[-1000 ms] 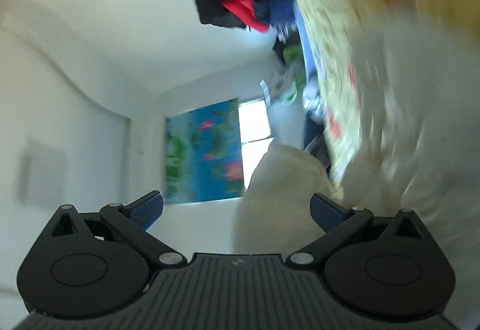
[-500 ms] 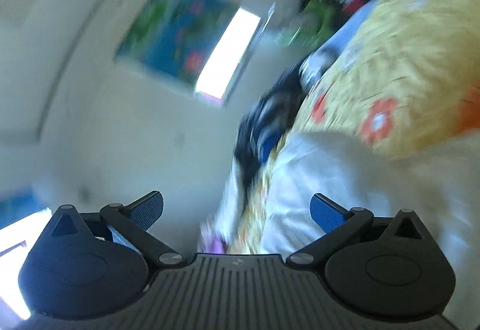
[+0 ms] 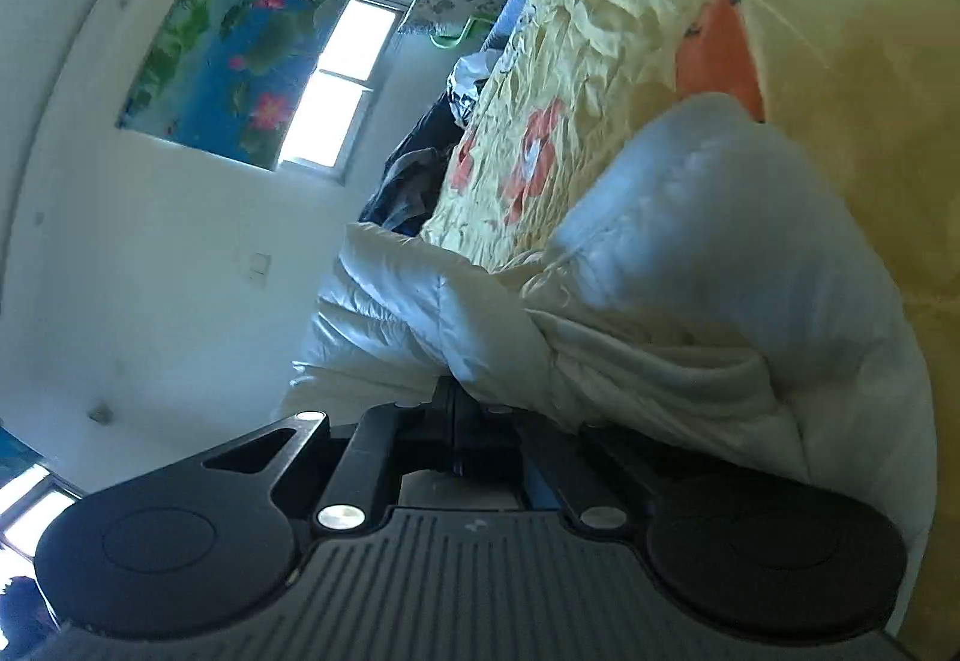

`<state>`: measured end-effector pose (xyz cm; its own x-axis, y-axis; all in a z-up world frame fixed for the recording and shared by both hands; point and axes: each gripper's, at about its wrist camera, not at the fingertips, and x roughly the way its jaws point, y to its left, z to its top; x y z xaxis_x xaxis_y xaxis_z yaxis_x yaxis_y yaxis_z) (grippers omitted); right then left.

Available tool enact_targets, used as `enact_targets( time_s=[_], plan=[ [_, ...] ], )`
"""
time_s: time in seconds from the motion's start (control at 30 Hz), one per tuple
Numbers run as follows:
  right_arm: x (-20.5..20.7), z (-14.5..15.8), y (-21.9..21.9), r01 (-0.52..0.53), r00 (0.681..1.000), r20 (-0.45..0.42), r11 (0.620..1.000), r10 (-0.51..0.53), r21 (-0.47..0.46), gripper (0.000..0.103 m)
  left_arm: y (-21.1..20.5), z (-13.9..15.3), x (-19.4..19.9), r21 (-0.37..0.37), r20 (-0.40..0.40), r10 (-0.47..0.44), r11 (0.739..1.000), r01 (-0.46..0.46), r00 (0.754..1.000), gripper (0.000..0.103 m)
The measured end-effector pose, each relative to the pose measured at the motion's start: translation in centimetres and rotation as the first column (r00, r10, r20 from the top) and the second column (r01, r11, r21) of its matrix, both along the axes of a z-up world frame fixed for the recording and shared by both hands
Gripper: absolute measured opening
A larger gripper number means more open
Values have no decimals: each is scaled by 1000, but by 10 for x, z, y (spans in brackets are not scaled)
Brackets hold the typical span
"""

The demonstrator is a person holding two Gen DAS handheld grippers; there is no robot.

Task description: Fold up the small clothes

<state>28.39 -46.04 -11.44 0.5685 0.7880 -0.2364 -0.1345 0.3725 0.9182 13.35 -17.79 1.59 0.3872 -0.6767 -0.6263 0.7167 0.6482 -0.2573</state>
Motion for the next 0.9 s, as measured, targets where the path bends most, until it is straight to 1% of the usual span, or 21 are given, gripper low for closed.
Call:
enact_targets(
  time_s=[0.03, 0.07, 0.1, 0.13, 0.17, 0.2, 0.23, 0.33, 0.4, 0.47, 0.5, 0.53, 0.57, 0.6, 0.63, 0.7, 0.73, 0.8, 0.83, 0.87, 0.9],
  plan=[
    [0, 1, 3, 0, 1000, 9, 1000, 1, -20, 1, 9, 13, 1, -55, -12, -25, 998, 24, 1000, 22],
    [-2, 2, 3, -1, 1000, 11, 1000, 2, -27, 1, 15, 25, 4, -90, 6, -14, 996, 14, 1000, 22],
    [-4, 3, 2, -1, 1000, 7, 1000, 1, -27, 1, 24, 36, 7, -112, 56, 43, 993, -37, 998, 22],
    [-4, 3, 2, 0, 1000, 4, 1000, 0, -24, 1, 32, 43, 13, -114, 116, 122, 988, -109, 986, 26],
    [-4, 1, 2, 2, 1000, 0, 1000, -2, -22, 1, 36, 44, 22, -96, 158, 202, 977, -188, 967, 29],
    [-3, 1, 4, 6, 1000, -5, 1000, -6, -23, 1, 39, 40, 35, -65, 176, 269, 963, -261, 947, 35],
    [-1, 2, 8, 10, 1000, -9, 1000, -11, -30, 1, 40, 30, 49, -19, 176, 313, 949, -315, 933, 35],
    [-6, 16, 6, 21, 1000, -21, 997, -22, -71, 1, 26, -14, 68, 102, 155, 277, 950, -294, 948, 35],
    [2, 27, 12, 29, 999, -35, 992, -34, -119, 5, 20, -40, 65, 164, 206, 243, 946, -278, 948, 35],
    [-8, 53, 14, 70, 998, 20, 977, -67, -201, 25, 21, -53, 56, 141, 208, 241, 952, -272, 948, 35],
    [-16, 70, 16, 98, 994, 73, 964, -82, -248, 56, 12, -61, 56, 140, 212, 235, 953, -267, 949, 35],
    [-26, 87, 20, 135, 986, 137, 944, -97, -301, 93, 1, -67, 53, 154, 234, 228, 951, -268, 945, 35],
    [-40, 109, 26, 186, 970, 217, 911, -111, -367, 102, -5, -73, 51, 163, 257, 225, 948, -272, 940, 35],
    [-52, 125, 32, 231, 953, 281, 876, -116, -424, 102, -14, -78, 53, 168, 274, 218, 948, -270, 937, 35],
    [-63, 144, 41, 242, 938, 338, 832, -71, -498, 101, -18, -82, 53, 173, 294, 212, 947, -270, 932, 35],
    [-83, 165, 53, 266, 918, 395, 790, -34, -551, 99, -23, -90, 53, 176, 313, 214, 944, -278, 925, 35],
    [-92, 170, 57, 261, 912, 410, 803, -22, -536, 101, -25, -92, 55, 178, 316, 212, 944, -277, 925, 34],
    [-97, 162, 63, 198, 926, 378, 856, -4, -477, 103, -28, -93, 53, 188, 324, 204, 943, -274, 924, 34],
    [-93, 149, 66, 159, 944, 330, 877, -1, -453, 102, -29, -93, 52, 193, 328, 199, 943, -272, 923, 34],
    [-85, 128, 69, 120, 967, 254, 884, -2, -452, 102, -28, -94, 61, 197, 328, 195, 943, -269, 924, 34],
    [-77, 109, 70, 103, 983, 182, 877, -18, -470, 100, -28, -93, 64, 200, 327, 189, 944, -263, 926, 34]
  ],
)
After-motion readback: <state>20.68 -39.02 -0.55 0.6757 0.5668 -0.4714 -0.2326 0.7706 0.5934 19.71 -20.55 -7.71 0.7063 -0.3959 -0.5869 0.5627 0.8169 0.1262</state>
